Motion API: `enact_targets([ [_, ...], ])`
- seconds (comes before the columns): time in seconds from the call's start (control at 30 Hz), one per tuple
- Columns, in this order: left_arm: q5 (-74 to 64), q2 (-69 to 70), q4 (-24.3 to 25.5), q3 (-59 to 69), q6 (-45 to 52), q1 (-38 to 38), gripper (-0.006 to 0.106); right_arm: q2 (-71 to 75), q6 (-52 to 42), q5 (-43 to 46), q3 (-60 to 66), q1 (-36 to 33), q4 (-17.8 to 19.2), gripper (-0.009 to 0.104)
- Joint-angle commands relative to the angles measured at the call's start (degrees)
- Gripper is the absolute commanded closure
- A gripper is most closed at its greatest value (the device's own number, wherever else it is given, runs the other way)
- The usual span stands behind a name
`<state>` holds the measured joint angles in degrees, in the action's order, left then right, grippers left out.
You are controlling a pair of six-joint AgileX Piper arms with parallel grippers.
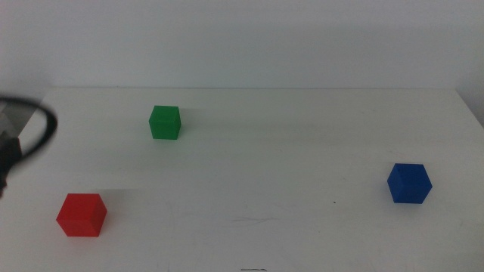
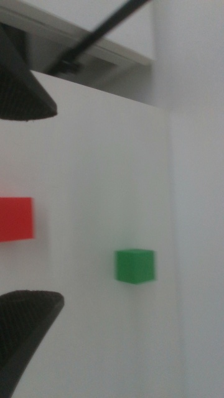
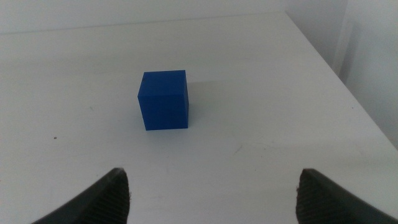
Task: Stack red cubes first, then green, then blue cubes in a specific spot.
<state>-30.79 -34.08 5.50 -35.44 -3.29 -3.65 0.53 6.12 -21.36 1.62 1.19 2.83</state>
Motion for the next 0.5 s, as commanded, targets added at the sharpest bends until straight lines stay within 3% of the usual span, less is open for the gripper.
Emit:
enact_targets([
  [0.0, -6.1, -4.2, 0.9, -8.4, -0.2, -0.2, 0.007, 1.3, -0.6, 4.0, -1.0, 0.2, 0.7, 0.022],
  [0.2, -26.9, -13.2, 0.9, -20.6, -0.2, -0.2, 0.007, 1.3, -0.6, 4.0, -1.0, 0.2, 0.7, 0.022],
  [0.47, -33.7, -25.4, -2.0, -26.6, 0.7, -0.2, 0.007, 1.3, -0.6, 4.0, -1.0, 0.2, 0.7, 0.022],
])
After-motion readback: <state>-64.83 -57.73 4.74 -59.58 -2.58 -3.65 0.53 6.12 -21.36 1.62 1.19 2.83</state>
